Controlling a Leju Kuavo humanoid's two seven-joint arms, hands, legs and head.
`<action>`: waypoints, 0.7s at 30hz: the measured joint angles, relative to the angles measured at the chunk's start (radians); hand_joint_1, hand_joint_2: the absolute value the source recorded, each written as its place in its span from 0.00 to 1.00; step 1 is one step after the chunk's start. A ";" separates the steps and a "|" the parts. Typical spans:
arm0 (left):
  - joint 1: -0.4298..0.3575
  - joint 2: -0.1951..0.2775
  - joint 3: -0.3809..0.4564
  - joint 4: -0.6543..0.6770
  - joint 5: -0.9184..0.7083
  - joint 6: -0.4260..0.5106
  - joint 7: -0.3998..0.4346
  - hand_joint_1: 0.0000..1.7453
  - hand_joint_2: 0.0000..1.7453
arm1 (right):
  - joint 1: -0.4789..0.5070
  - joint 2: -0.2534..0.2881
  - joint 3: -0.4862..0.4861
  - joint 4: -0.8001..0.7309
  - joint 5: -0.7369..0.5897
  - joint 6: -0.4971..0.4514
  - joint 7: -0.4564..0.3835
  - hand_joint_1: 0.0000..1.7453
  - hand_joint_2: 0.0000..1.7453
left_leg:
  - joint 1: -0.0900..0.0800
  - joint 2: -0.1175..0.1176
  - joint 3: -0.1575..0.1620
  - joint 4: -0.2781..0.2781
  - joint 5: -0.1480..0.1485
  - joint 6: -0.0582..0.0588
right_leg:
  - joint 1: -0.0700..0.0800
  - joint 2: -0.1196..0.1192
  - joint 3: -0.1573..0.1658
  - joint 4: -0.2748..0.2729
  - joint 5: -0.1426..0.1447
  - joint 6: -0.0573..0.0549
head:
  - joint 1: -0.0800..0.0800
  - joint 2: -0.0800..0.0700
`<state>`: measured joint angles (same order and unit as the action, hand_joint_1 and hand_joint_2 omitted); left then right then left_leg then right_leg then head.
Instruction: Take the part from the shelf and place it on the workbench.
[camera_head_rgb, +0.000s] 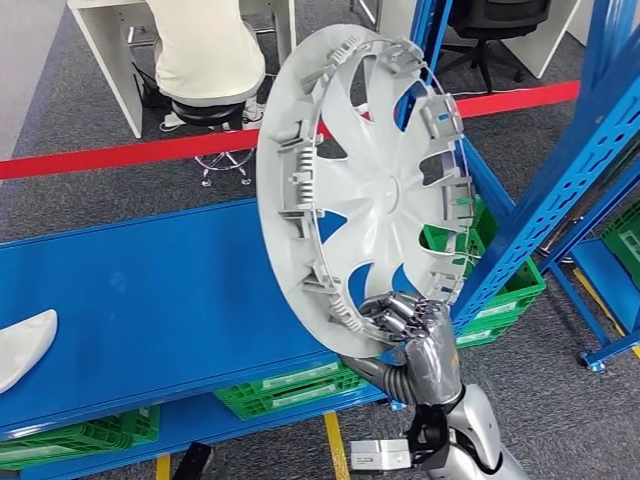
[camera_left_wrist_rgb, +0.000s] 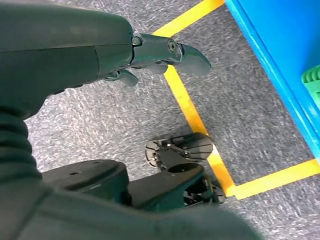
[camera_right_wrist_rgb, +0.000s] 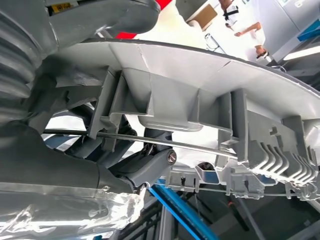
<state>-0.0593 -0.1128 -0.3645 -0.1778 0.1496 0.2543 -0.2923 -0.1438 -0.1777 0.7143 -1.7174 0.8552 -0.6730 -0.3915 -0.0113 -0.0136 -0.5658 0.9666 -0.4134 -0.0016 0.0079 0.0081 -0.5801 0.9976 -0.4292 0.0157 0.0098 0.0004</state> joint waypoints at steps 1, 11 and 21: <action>0.000 -0.001 0.000 0.000 0.000 0.000 -0.003 0.00 1.00 | 0.004 -0.002 -0.002 -0.004 -0.012 0.003 -0.004 1.00 1.00 | 0.000 0.000 0.000 0.000 0.000 0.000 | 0.000 0.000 0.000 0.000 0.000 0.000 | 0.000 0.000; 0.001 -0.002 0.001 0.000 0.025 -0.018 -0.005 0.00 1.00 | 0.022 -0.005 -0.010 -0.014 -0.139 0.085 -0.056 1.00 1.00 | 0.000 0.000 0.000 0.000 0.000 0.000 | 0.000 0.000 0.000 0.000 0.000 0.000 | 0.000 0.000; 0.002 -0.001 0.008 0.000 0.057 0.063 0.136 0.00 1.00 | 0.042 -0.005 -0.023 -0.062 -0.425 0.306 -0.147 1.00 1.00 | 0.000 0.000 0.000 0.000 0.000 0.000 | 0.000 0.000 0.000 0.000 0.000 0.000 | 0.000 0.000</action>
<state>-0.0577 -0.1143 -0.3563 -0.1778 0.2071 0.3175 -0.1561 -0.1023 -0.1822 0.6908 -1.7797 0.4302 -0.3670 -0.5389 -0.0112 -0.0137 -0.5662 0.9666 -0.4133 -0.0017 0.0080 0.0078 -0.5802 0.9979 -0.4292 0.0157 0.0098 0.0004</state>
